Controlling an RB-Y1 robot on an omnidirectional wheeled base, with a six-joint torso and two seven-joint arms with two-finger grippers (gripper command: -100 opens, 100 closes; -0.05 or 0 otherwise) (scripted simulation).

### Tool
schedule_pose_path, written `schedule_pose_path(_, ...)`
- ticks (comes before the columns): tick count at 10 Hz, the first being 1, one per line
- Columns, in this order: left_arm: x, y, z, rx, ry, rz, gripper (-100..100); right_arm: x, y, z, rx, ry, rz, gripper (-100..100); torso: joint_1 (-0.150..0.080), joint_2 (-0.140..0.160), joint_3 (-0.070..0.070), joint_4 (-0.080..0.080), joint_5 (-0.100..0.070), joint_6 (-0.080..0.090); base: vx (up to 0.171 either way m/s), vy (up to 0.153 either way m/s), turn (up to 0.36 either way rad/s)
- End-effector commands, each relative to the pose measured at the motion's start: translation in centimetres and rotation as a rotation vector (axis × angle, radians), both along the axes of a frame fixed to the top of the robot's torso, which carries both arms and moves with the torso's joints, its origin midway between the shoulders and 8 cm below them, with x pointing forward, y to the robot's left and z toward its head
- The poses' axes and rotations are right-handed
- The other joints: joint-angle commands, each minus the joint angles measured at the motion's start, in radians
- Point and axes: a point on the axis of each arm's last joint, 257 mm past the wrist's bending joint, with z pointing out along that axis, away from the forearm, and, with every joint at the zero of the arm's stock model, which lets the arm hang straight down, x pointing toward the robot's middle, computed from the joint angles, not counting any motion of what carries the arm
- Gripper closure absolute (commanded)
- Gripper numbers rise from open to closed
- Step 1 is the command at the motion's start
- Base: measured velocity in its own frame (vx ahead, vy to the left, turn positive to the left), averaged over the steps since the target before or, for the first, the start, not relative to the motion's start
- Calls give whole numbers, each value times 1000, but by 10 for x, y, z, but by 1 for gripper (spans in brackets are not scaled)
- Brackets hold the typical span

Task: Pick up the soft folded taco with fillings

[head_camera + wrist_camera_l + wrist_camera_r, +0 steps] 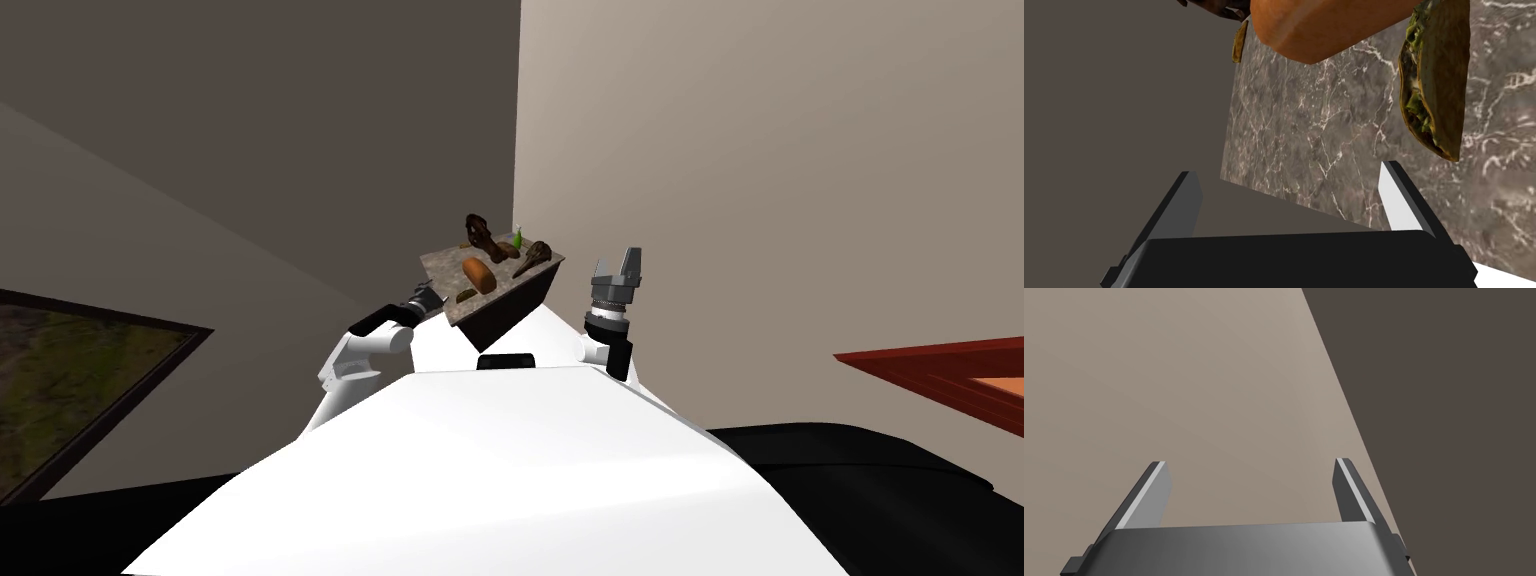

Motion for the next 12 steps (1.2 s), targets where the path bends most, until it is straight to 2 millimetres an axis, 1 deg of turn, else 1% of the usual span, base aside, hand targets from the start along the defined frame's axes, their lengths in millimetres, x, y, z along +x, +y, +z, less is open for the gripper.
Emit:
schedule_pose_path(1, -3, 4, -13, -11, 56, 4, -100, 0, 0, 0, 0, 0, 0, 0, 0, 0, 0, 0, 0, 0, 45, -27, -38)
schedule_pose_path(2, -2, 9, -19, -33, 90, 8, -100, 0, 0, 0, 0, 0, 0, 0, 1, 0, 0, 0, 0, 0, 45, -38, -81)
schedule_pose_path(4, -6, 9, -28, -31, 128, 11, -100, 0, 0, 0, 0, 0, 0, 0, 0, 0, 0, 0, 0, 0, 29, -21, -23)
schedule_pose_path(7, -11, 21, -47, -69, 230, 27, -100, 0, 0, 0, 0, 0, 0, 0, 1, 1, 1, 0, 0, -1, 31, -27, -77)
schedule_pose_path(9, -16, 21, -55, -67, 268, 30, -100, 0, 0, 0, 0, 0, 0, 0, 1, 1, 0, 0, 0, -1, 34, -21, -19)
schedule_pose_path(10, -19, 28, -62, -85, 312, 41, -100, 0, 0, 0, 0, 0, 0, 0, 1, 1, 1, 0, 0, -1, 43, -24, -92)
schedule_pose_path(11, -23, 28, -67, -83, 338, 44, -100, 0, 0, 0, 0, 0, 0, 0, 1, 0, 0, 0, 0, 0, 38, -23, -53)
schedule_pose_path(12, -25, 35, -72, -100, 377, 56, -100, 0, 0, 0, 0, 0, 0, 0, 1, 1, 0, 0, 0, -1, 38, -33, -93)
